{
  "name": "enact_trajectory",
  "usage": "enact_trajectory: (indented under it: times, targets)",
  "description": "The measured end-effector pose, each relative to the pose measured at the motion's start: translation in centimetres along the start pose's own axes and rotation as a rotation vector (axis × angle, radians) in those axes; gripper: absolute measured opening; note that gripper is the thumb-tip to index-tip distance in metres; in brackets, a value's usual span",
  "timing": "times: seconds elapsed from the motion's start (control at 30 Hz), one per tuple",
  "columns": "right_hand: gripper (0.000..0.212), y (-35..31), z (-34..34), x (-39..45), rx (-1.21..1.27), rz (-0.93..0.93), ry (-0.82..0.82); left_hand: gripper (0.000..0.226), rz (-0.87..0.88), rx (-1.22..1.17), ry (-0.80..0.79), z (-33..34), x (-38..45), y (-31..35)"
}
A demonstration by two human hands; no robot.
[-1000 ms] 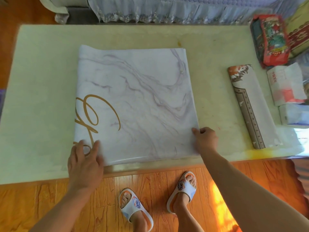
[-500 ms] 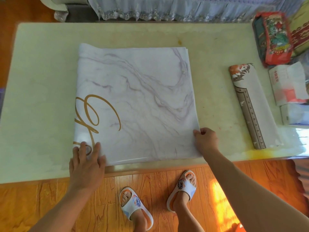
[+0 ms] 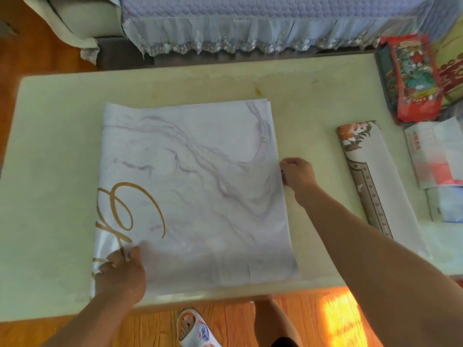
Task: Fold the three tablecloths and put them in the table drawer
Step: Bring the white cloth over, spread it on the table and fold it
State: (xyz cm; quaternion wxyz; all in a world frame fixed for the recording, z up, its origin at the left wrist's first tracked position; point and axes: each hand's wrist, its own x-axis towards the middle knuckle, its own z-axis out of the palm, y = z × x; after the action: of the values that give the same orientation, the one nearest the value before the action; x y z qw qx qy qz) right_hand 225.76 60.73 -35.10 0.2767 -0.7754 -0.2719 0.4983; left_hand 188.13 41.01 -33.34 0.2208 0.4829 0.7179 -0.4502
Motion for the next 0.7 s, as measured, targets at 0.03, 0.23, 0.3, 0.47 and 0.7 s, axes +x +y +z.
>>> enact_trajectory:
  times: [0.03, 0.23, 0.3, 0.47, 0.7]
  targets:
    - [0.004, -1.6, 0.5, 1.7, -0.024, -0.029, -0.019, 0.066, -0.002, 0.041, -0.033, -1.0, 0.3, 0.6]
    - [0.037, -8.7, 3.1, 8.3, -0.096, -0.128, -0.057, 0.046, 0.039, -0.008, -0.094, -11.4, 2.0, 6.1]
    - [0.040, -9.6, 3.6, 9.2, -0.114, -0.165, -0.070, 0.037, 0.112, -0.215, 0.029, -16.4, 2.2, 8.7]
    - [0.035, -10.1, 4.6, 10.4, -0.030, -0.100, -0.068, 0.021, 0.328, -0.560, 0.321, -26.4, 3.6, 14.2]
    - [0.018, -9.7, 5.7, 10.0, 0.058, 0.008, -0.016, 0.035, 0.500, -0.783, 0.443, -32.1, 7.5, 18.1]
